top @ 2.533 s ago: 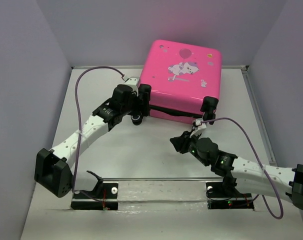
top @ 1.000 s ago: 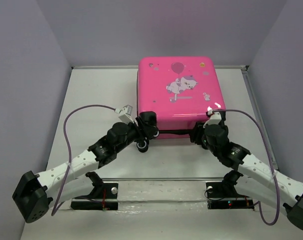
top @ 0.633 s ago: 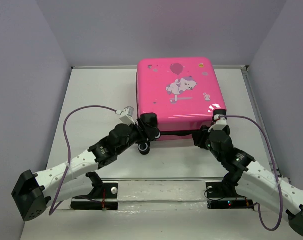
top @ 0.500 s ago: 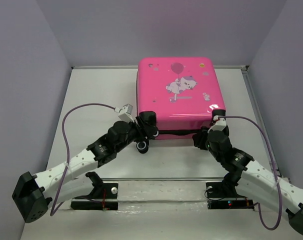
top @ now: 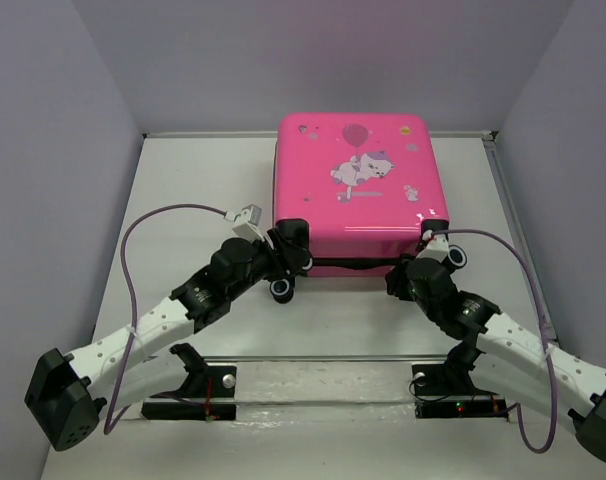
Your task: Pack the luggage
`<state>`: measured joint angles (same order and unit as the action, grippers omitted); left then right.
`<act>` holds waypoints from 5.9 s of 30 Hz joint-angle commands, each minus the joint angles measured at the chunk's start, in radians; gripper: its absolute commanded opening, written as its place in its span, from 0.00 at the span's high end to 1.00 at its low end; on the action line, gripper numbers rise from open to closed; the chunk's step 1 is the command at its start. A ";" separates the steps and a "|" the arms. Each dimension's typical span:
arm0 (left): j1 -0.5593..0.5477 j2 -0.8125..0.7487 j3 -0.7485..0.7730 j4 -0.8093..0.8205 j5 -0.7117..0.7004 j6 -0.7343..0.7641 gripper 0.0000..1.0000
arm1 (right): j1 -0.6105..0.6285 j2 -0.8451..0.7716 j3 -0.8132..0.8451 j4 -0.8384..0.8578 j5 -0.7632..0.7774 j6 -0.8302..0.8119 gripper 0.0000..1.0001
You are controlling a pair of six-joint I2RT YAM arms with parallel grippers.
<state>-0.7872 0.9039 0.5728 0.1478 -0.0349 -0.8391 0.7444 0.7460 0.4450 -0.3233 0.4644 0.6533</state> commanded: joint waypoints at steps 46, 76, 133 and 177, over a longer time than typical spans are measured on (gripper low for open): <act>-0.007 0.095 0.082 0.369 0.217 -0.032 0.94 | 0.142 0.233 -0.089 0.754 0.031 -0.138 0.93; -0.011 0.076 0.142 0.575 0.288 -0.242 0.94 | 0.556 0.818 -0.024 1.606 -0.216 0.048 0.89; 0.019 -0.442 -0.198 -0.070 -0.189 0.008 0.38 | 0.357 0.517 0.376 0.779 0.022 -0.288 0.93; -0.205 0.115 -0.238 0.617 -0.433 0.227 0.55 | 0.339 0.547 0.426 0.739 -0.099 -0.205 0.93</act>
<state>-0.9485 1.0332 0.3290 0.5144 -0.3767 -0.6167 1.1007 1.3003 0.7906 0.2970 0.3622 0.4168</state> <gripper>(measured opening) 0.464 0.623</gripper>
